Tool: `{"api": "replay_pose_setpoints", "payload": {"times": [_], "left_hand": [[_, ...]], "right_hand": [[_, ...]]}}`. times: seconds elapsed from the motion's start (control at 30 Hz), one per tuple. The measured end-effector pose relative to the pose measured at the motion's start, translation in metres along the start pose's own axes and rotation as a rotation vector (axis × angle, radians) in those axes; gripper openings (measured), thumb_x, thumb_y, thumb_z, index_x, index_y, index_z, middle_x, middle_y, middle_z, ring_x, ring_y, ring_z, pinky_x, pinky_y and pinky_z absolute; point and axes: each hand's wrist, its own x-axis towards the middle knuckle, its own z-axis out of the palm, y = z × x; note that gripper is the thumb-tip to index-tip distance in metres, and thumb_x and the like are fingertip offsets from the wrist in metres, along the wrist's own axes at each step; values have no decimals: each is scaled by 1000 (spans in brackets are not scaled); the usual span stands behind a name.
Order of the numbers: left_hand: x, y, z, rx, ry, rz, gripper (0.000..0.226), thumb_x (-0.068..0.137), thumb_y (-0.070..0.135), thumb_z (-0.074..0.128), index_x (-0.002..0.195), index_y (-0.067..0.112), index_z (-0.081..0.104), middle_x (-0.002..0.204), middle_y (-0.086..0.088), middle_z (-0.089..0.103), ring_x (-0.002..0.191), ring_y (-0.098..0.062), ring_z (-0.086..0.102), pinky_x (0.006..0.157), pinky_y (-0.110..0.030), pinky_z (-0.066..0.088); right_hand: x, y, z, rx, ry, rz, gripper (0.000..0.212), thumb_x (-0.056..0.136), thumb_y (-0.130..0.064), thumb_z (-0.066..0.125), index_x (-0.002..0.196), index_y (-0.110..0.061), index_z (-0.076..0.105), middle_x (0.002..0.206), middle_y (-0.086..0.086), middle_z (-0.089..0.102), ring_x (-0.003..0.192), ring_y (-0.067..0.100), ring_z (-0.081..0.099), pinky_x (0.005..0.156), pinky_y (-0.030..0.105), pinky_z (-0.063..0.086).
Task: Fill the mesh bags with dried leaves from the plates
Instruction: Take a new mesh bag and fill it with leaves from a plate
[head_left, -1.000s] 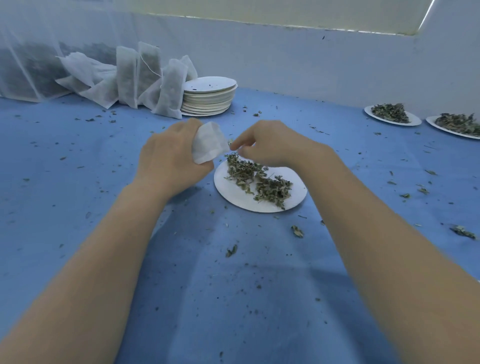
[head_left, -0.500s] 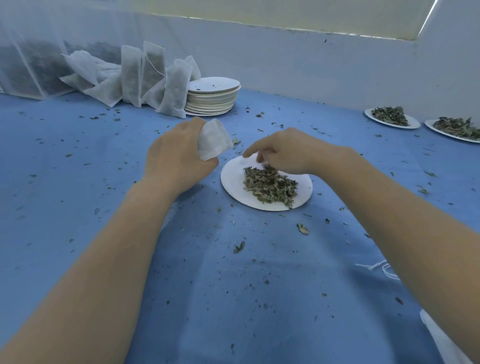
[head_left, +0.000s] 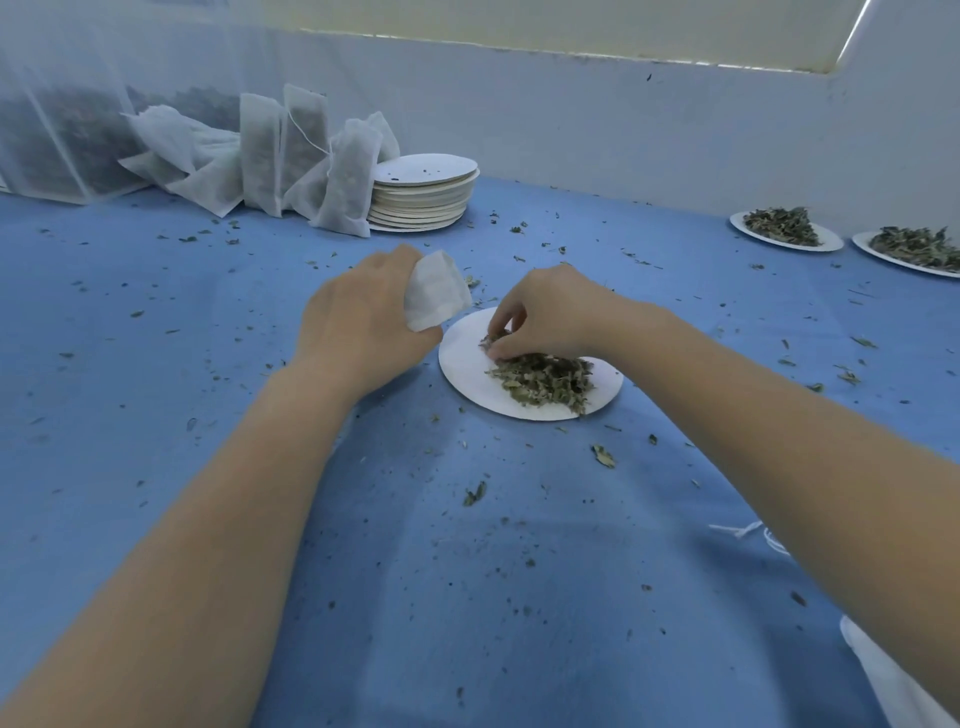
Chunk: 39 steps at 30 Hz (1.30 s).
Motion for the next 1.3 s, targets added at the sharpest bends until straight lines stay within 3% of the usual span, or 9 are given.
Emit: {"api": "replay_pose_setpoints", "payload": {"times": [0.17,0.27,0.4,0.53,0.67,0.83,0.93,1.07,1.3], "left_hand": [[-1,1,1,27,-5,22,44,74,31,65,113,17,49,102,-6,56,82,-28,49,66,-33,33],[0,0,1,18,0,20,45,74,31,65,113,17,49,100,-6,56,78,-23,42,65,-32,33],[1,-1,2,8,-5,2,46,73,33,65,114,19,49,101,-4,56,80,-24,45,66,-32,34],[1,4,3,-5,-8,5,47,71,34,67,112,19,49,100,-4,57,81,-23,45,66,-31,33],[0,9,3,-10,9,22,47,71,33,68,112,18,50,100,-4,57,82,-25,48,65,-31,31],[-1,18,7,129,55,168,45,71,27,68,111,10,54,97,-9,59,81,-34,54,68,-32,28],[-3,27,12,41,84,139,44,70,29,70,105,10,53,93,-7,58,79,-33,53,66,-32,28],[-4,32,17,-115,87,60,48,67,36,70,106,16,50,91,2,54,81,-28,53,64,-33,38],[-5,36,23,-127,153,154,45,70,38,71,104,13,55,90,-4,60,80,-29,54,64,-30,32]], "right_hand": [[3,-8,-3,-29,21,-61,23,80,-23,73,103,-22,72,89,-3,63,75,9,54,63,15,44],[-1,-4,-12,185,163,-36,14,80,-19,73,93,-23,74,86,-6,67,67,0,54,53,1,39],[-12,3,-22,467,353,2,11,78,-21,75,85,-29,72,79,-16,67,73,0,61,52,2,38],[-22,6,-21,716,435,-31,16,77,-17,77,79,-33,71,72,-17,69,74,5,68,77,16,53],[-27,3,-24,533,366,-75,17,76,-18,76,82,-33,71,75,-10,71,71,0,64,70,14,50],[-27,-12,-26,144,256,-231,16,83,-10,68,92,-21,75,94,3,71,85,19,64,84,32,47],[-28,-17,-24,255,302,-241,21,83,-5,64,88,-23,75,88,1,71,70,8,61,74,29,50],[-29,-15,-15,462,383,-179,30,81,-2,62,88,-29,71,74,-18,65,63,-9,55,66,6,42],[-24,-11,-1,583,474,-62,26,74,2,65,81,-20,53,73,-10,58,63,2,56,61,11,43]]}}
